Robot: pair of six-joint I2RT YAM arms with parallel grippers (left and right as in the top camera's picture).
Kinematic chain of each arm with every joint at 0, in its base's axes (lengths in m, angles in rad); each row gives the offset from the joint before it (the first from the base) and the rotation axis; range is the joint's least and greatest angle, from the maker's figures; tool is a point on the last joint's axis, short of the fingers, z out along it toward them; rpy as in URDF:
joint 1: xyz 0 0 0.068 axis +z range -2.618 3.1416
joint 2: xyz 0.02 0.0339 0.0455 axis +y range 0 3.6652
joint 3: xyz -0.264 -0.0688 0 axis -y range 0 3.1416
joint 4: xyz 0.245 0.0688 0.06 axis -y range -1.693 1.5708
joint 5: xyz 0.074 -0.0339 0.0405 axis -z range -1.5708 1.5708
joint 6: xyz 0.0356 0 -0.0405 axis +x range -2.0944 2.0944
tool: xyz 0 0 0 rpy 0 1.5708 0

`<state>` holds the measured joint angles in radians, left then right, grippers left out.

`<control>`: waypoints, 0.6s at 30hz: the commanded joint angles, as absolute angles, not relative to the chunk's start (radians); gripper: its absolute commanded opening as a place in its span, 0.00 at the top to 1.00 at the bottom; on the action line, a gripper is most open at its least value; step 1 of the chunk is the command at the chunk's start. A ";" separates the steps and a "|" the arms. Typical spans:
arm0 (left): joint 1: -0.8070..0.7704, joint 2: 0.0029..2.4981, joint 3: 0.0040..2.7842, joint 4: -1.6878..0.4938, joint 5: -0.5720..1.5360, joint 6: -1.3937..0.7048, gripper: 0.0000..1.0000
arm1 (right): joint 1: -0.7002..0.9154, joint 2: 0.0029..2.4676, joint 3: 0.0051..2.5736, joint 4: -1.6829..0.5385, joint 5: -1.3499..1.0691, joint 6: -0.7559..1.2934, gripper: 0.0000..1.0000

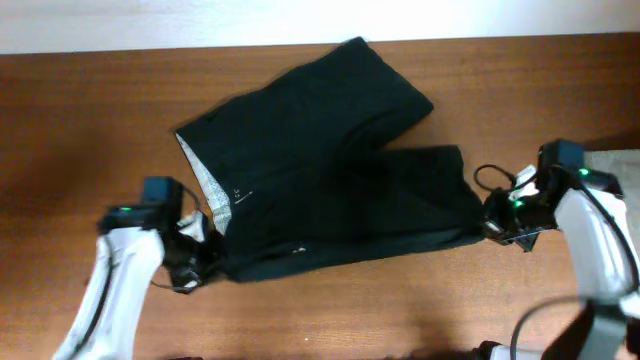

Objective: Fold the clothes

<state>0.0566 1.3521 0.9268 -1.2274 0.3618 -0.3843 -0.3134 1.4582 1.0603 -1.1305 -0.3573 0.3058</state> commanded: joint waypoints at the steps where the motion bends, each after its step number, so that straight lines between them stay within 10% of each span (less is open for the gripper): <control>1: 0.083 1.150 1.104 -1.382 0.088 -0.366 0.99 | -0.322 1.293 1.176 -1.223 -0.239 0.328 0.96; 7: 0.083 0.962 1.183 -1.587 -0.039 -0.397 0.99 | -0.322 1.147 1.448 -1.353 -0.220 0.374 0.96; 18: 0.081 1.408 1.175 -1.347 -0.053 -0.408 0.99 | -0.118 1.748 1.451 -0.731 -0.384 0.410 0.96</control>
